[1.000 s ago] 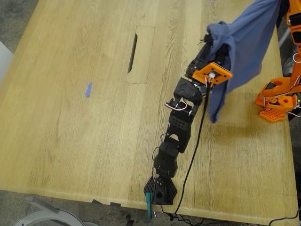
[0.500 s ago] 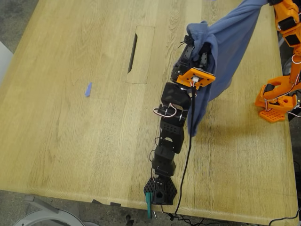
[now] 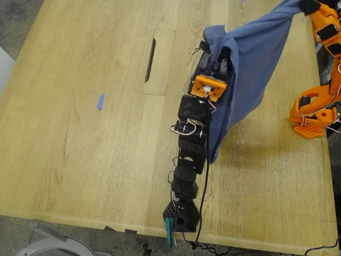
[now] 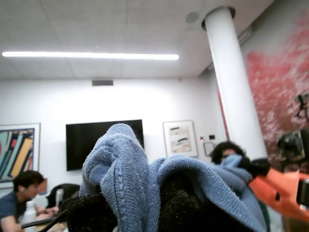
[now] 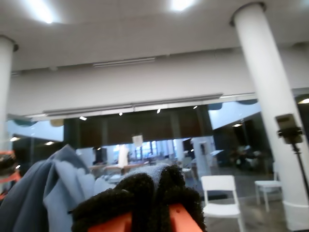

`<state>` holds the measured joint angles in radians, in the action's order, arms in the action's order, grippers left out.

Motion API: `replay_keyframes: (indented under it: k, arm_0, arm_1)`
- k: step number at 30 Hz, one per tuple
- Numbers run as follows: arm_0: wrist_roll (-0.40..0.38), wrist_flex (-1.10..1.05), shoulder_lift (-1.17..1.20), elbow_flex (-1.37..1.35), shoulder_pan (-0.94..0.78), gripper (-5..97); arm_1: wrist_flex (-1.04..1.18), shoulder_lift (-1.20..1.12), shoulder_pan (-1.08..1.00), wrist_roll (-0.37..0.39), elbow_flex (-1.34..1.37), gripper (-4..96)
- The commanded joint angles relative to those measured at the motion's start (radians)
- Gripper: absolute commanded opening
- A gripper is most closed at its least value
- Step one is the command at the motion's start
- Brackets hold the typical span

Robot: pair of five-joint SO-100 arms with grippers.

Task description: Fold a T-shirt

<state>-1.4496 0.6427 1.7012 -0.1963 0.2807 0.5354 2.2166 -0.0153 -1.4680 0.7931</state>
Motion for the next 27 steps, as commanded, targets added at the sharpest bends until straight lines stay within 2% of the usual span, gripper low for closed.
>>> replay_keyframes:
  k: [1,6,17,22,27]
  arm_0:
    - [-0.080,-0.094,0.279,0.029,-0.018,0]
    - [-0.117,0.035,0.290,0.028,0.103,0]
    - [-0.094,0.288,0.299,0.000,0.477,0]
    - [-0.097,0.314,0.299,-0.035,0.583,0]
    - [-0.092,0.391,0.339,-0.035,0.603,0]
  arm_1:
    - [0.017,-0.002,0.080,-0.028,-0.052,0.1]
    - [0.006,-0.006,0.179,-0.035,-0.012,0.1]
    - [0.087,0.032,0.330,-0.043,0.014,0.1]
    - [0.150,0.069,0.360,-0.040,0.006,0.1]
    - [0.213,0.094,0.359,-0.038,-0.038,0.1]
